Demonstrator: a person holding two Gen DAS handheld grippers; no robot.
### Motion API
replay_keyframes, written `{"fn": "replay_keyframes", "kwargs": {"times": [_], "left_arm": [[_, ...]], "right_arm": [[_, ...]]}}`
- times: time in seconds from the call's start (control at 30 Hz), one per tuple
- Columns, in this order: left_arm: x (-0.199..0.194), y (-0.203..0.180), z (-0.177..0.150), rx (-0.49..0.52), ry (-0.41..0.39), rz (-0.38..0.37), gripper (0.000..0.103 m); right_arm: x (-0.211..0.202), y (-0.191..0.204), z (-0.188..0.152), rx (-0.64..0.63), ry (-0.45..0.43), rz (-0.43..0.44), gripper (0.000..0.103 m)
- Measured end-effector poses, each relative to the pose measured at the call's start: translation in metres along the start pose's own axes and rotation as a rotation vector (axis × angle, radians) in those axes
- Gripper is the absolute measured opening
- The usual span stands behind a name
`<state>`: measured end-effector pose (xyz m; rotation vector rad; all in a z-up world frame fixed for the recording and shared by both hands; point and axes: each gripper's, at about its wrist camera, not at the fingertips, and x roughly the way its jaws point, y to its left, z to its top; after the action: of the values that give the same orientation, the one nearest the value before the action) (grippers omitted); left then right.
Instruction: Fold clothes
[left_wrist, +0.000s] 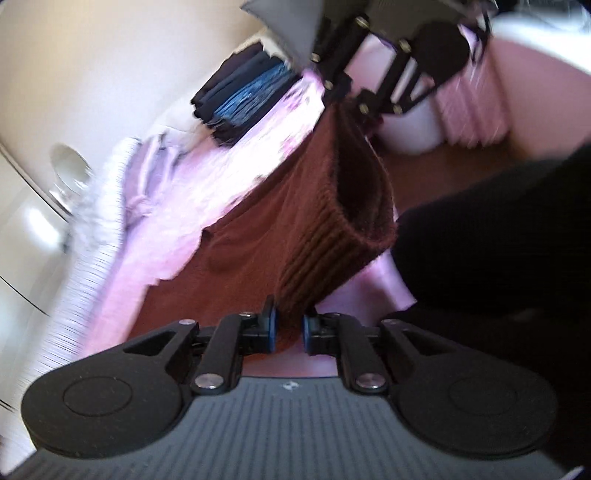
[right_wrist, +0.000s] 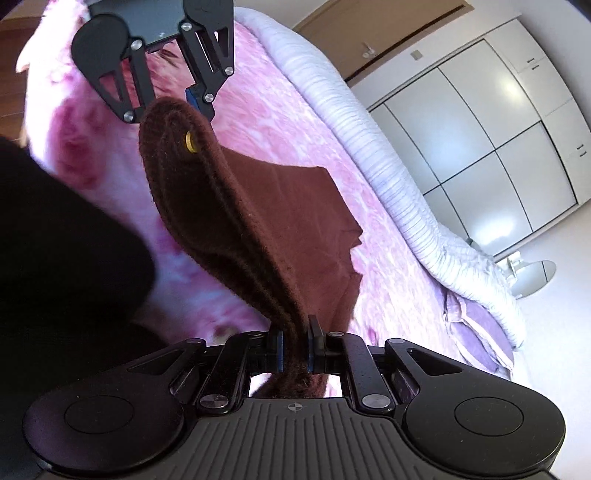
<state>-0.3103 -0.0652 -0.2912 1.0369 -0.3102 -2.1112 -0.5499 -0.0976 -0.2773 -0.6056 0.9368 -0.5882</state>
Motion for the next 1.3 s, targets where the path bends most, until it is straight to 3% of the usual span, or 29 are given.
{"fn": "replay_keyframes", "kwargs": {"times": [0.13,0.3,0.47,0.6,0.77,0.83,0.93,1.0,1.07,1.13,1.23,1.3], "left_arm": [[-0.033,0.008,0.019,-0.162,-0.071,-0.089,0.010],[-0.049,0.062,0.029,-0.337,-0.135,-0.079,0.010],[-0.017,0.152,0.017,-0.544,-0.150,-0.015,0.011],[0.039,0.214,-0.011,-0.686,-0.087,0.035,0.011],[0.125,0.261,-0.077,-0.889,0.058,0.042,0.016],[0.156,0.274,-0.106,-0.984,0.115,0.048,0.021],[0.163,0.283,-0.132,-1.103,0.122,0.053,0.031],[0.158,0.285,-0.139,-1.142,0.094,0.047,0.031],[0.150,0.284,-0.136,-1.128,0.080,0.054,0.027],[0.145,0.285,-0.133,-1.122,0.062,0.052,0.028],[0.155,0.296,-0.134,-1.126,0.050,0.030,0.029],[0.168,0.303,-0.131,-1.132,0.053,0.009,0.029]], "right_arm": [[-0.052,-0.001,0.006,-0.015,0.013,-0.011,0.010],[-0.061,-0.043,0.032,-0.118,-0.008,-0.033,0.010],[0.010,-0.115,0.062,-0.189,-0.043,-0.042,0.010],[0.101,-0.161,0.078,-0.211,-0.039,0.002,0.010],[0.204,-0.170,0.076,-0.140,-0.010,0.069,0.012],[0.243,-0.172,0.074,-0.105,0.001,0.095,0.021],[0.302,-0.175,0.071,-0.054,0.017,0.133,0.022],[0.308,-0.187,0.066,0.066,-0.011,0.148,0.027],[0.296,-0.205,0.055,0.238,-0.049,0.147,0.041],[0.283,-0.223,0.042,0.434,-0.079,0.137,0.066],[0.271,-0.242,0.004,0.780,-0.076,0.204,0.072],[0.272,-0.249,-0.024,0.999,-0.062,0.315,0.073]]}}
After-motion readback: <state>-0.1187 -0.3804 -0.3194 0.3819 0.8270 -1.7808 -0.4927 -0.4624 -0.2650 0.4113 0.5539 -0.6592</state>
